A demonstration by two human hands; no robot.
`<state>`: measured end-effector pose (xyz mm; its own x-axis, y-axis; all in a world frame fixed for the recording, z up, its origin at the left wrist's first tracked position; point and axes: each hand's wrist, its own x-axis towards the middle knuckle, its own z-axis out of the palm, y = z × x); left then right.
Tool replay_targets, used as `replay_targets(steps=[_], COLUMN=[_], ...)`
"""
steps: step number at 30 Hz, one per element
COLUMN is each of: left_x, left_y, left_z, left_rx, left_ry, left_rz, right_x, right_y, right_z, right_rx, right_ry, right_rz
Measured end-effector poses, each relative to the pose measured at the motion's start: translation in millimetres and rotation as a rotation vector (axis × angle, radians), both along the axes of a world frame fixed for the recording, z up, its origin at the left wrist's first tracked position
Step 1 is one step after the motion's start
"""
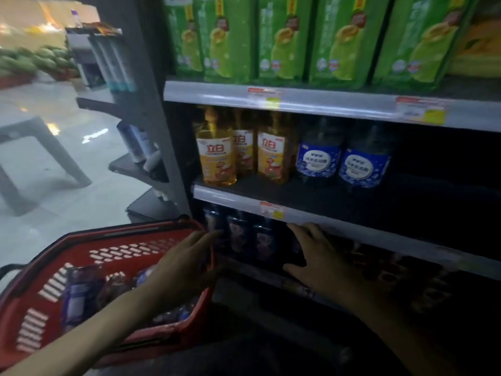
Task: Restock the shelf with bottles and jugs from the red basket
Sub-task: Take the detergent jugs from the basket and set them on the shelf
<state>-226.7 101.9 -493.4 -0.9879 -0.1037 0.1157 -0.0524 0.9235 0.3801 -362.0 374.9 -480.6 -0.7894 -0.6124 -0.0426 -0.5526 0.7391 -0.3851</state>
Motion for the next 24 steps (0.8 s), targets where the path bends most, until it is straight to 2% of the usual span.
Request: replay_targets(steps=[4, 7, 9, 11, 15, 21, 24], left_x=[47, 73, 78, 82, 100, 109, 105], left_y=[-47, -69, -79, -87, -91, -84, -84], left_z=[-44, -77, -92, -100, -119, -129, -127], left_rx=[-0.004, 0.014, -0.121, -0.218, -0.226, -0.157, -0.145], left_ry=[0.031, -0.106, -0.162, -0.141, -0.123, -0.231, -0.276], left_rz=[0.092, 0.213, 0.208, 0.17, 0.154, 0.139, 0.159], right_x=[25, 39, 47, 53, 65, 56, 47], right_y=[-35, -64, -82, -95, -117, -140, -146], right_z=[-11, -26, -41, -57, -85, -98, -109], right_rx=[0.134, 0.253, 0.317, 0.361, 0.44, 0.298, 0.355], right_ry=[-0.021, -0.016, -0.035, -0.045, -0.03, 0.146, 0.261], right_rz=[0.143, 0.259, 0.328, 0.396, 0.501, 0.579, 0.697])
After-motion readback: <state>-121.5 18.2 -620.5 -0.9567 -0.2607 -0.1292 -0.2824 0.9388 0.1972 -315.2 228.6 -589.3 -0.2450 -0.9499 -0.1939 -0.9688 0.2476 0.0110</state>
